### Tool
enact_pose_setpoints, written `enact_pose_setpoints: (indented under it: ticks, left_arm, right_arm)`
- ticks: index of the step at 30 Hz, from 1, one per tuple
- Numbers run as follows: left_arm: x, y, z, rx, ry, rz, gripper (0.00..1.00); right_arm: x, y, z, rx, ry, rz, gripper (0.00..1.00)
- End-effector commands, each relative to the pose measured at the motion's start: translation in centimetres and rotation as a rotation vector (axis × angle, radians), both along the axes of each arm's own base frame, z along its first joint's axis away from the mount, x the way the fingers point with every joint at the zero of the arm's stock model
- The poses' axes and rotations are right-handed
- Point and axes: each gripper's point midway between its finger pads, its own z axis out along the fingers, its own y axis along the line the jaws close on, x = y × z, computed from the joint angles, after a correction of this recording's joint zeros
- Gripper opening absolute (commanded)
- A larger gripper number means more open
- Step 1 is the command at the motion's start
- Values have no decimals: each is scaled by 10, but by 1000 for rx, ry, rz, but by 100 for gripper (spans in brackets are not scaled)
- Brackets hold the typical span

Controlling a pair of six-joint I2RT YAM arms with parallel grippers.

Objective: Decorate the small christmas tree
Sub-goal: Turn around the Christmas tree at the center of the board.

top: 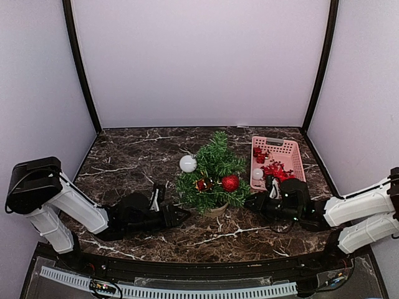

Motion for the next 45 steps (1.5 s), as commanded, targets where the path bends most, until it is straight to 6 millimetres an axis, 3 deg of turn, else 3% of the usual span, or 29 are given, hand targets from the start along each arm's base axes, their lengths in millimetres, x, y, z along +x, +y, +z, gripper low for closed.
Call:
enact_pose_setpoints:
  ticks: [1,12,18,22,25,31,39,45]
  left_arm:
    - [10,-13,22,-97,-45,20,56]
    - [17,-14,17,-62,-39,19,54]
    - [16,-25,19,-84,-33,-13,54]
    - [17,-32,17,-91,-31,-23,55]
    - [18,-35,17,-92,-30,-30,55]
    - [22,-41,21,-90,-51,-36,56]
    - [24,-45,18,-78,-55,-41,52]
    - [25,-46,15,-78,-46,-46,52]
  right_arm:
    - [1,14,18,60,-87,26,22]
    - [-1,23,22,94,-114,-20,22]
    - [-8,-23,20,11,-117,-141,34]
    - [4,-55,40,-83,-168,-205,37]
    - [21,-64,55,-76,-184,-189,38]
    - [57,-42,76,-175,-210,-73,36]
    - [87,4,60,-178,-142,70,28]
    - [86,28,42,-135,-71,144,26]
